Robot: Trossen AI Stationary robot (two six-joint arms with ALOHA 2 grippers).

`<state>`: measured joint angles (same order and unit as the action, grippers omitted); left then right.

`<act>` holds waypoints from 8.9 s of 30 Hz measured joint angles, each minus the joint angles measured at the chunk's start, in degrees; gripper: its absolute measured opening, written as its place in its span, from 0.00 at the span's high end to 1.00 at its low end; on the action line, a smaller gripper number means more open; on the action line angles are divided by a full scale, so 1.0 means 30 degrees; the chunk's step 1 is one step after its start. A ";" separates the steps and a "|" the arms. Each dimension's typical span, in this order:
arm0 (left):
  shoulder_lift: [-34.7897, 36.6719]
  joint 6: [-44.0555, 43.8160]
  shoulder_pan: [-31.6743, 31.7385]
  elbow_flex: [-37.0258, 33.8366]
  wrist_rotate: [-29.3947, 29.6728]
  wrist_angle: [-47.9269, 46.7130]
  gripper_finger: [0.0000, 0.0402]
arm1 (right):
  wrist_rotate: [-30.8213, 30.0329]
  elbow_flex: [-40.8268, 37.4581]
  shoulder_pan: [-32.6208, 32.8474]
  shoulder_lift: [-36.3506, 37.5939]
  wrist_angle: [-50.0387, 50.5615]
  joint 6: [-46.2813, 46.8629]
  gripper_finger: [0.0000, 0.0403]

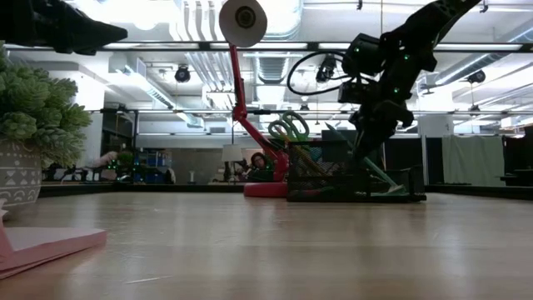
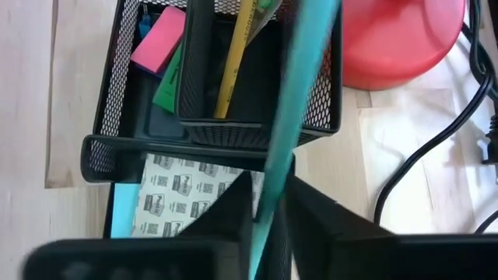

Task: Pick and place office supplies into organizer
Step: Adjust the blue pencil in the desk organizer, then put the pink sticky note into the front left compartment of the desk organizer

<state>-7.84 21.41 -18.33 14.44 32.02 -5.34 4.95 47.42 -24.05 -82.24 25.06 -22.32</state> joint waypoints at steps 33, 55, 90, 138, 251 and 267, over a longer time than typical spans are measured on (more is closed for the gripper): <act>0.0000 0.0000 -0.0001 0.0000 -0.0004 -0.0042 1.00 | 0.1193 0.3970 0.0376 0.2253 -0.3477 0.5670 0.97; 0.0000 0.0000 -0.0005 0.0000 -0.0002 -0.0105 1.00 | 0.1348 -0.3985 0.0430 0.2654 -1.3879 0.5369 0.90; 0.0000 -0.0482 -0.0005 0.0000 -0.0005 -0.0099 1.00 | -0.5534 0.1214 1.1372 0.2682 -0.9055 0.7472 0.65; -2.3626 -0.8121 -0.3724 1.6720 -0.2005 -0.6434 0.54 | -1.3180 -1.0989 1.3289 1.1989 -1.9986 0.3604 0.88; -3.3871 -1.5325 -0.5726 2.3592 -0.9176 -1.2570 1.00 | -1.3182 -1.0958 1.3296 1.1994 -1.9460 0.4290 0.88; -3.3951 -0.8244 -0.2556 2.4754 -0.5871 -1.0770 1.00 | -1.6699 -1.0717 1.3304 1.3269 -1.9453 0.4340 0.88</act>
<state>-109.69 -3.32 -26.00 88.70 14.41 -37.65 -45.15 15.27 15.86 -42.44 -33.30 -9.31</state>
